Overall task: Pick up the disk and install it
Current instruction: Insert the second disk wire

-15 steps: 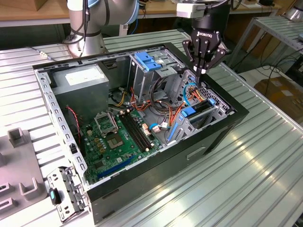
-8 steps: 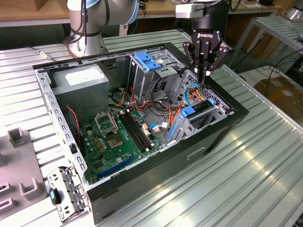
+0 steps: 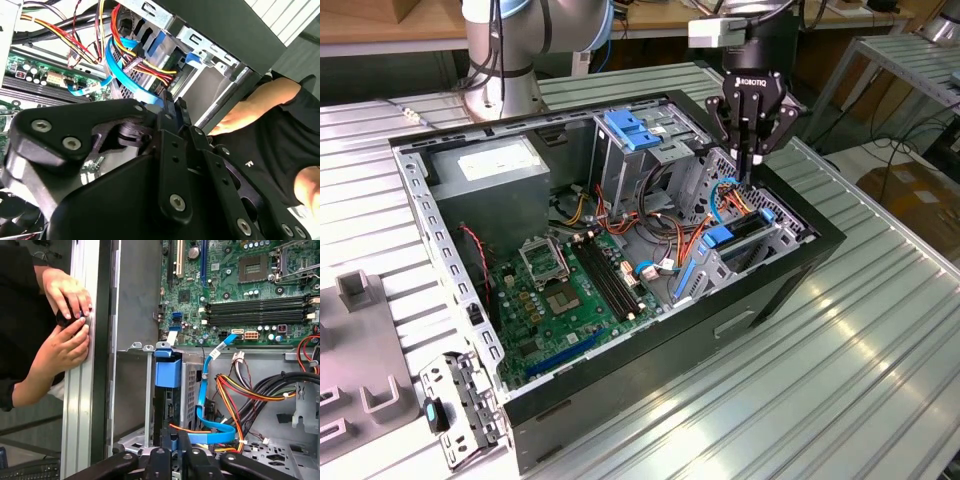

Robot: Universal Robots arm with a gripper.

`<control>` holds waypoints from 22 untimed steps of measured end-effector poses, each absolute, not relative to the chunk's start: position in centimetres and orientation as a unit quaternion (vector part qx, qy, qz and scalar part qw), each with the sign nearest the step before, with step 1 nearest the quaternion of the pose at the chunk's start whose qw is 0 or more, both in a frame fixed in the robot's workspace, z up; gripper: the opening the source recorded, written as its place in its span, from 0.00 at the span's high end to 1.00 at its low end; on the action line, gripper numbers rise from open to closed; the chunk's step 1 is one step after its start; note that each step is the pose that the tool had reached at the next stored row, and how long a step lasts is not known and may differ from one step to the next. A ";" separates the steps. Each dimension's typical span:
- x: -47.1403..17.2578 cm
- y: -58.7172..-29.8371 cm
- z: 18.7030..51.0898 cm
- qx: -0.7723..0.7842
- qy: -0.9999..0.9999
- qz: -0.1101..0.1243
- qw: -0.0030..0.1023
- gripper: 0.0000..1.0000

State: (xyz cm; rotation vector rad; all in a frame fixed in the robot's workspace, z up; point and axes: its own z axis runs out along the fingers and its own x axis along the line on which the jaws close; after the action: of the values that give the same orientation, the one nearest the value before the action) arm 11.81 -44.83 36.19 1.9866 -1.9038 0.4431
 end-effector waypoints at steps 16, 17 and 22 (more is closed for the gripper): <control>10.8 -48.2 35.6 0.714 -0.678 0.117 0.133 0.84; 10.7 -48.6 35.5 0.714 -0.678 0.113 0.129 0.84; 10.5 -49.4 35.2 0.716 -0.680 0.104 0.120 0.84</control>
State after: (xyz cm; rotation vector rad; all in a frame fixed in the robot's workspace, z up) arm 10.48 -49.39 35.16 2.0920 -1.9868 0.3040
